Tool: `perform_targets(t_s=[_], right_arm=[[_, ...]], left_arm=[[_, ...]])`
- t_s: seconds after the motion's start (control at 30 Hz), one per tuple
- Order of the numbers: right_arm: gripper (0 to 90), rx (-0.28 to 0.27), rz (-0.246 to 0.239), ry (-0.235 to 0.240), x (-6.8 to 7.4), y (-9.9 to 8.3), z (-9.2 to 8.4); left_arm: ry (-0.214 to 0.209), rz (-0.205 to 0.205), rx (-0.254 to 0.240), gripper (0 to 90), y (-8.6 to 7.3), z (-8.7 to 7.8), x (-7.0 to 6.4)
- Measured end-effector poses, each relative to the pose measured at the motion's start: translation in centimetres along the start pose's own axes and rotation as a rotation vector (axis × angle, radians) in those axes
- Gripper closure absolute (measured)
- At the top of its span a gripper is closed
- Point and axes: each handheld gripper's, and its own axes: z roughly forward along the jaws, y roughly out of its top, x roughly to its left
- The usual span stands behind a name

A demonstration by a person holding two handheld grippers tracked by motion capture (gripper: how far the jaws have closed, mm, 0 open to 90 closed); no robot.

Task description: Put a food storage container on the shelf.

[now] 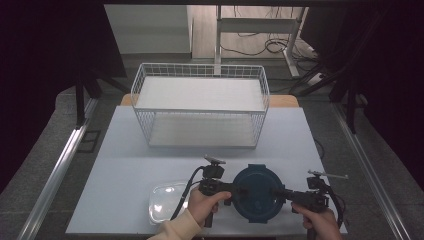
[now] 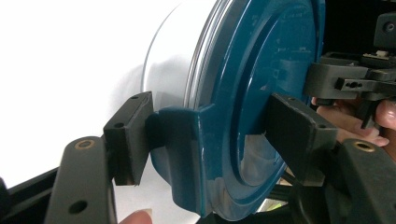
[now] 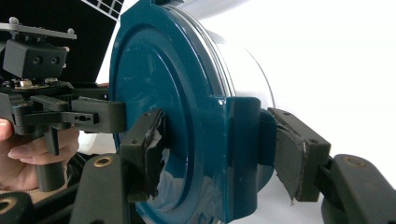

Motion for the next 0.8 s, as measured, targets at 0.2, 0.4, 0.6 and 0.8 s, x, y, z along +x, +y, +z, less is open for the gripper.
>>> perform_targets(t_s=[0.2,0.4,0.6,0.8], right_arm=[[39.0,-0.024,-0.035,0.012,1.3,0.6,-0.8],[39.0,-0.052,-0.081,0.029,3.7,1.7,-1.3],[39.0,-0.057,-0.106,0.046,5.5,2.9,-0.8],[38.9,-0.059,-0.140,0.055,7.8,4.4,0.1]], left_arm=[[0.009,0.037,-0.028,34.2,0.4,-1.5,-1.2],[0.025,0.065,-0.059,34.3,1.1,-4.2,-2.4],[0.036,0.070,-0.083,34.5,1.7,-6.4,-2.5],[0.044,0.071,-0.111,34.5,2.4,-8.9,-2.3]])
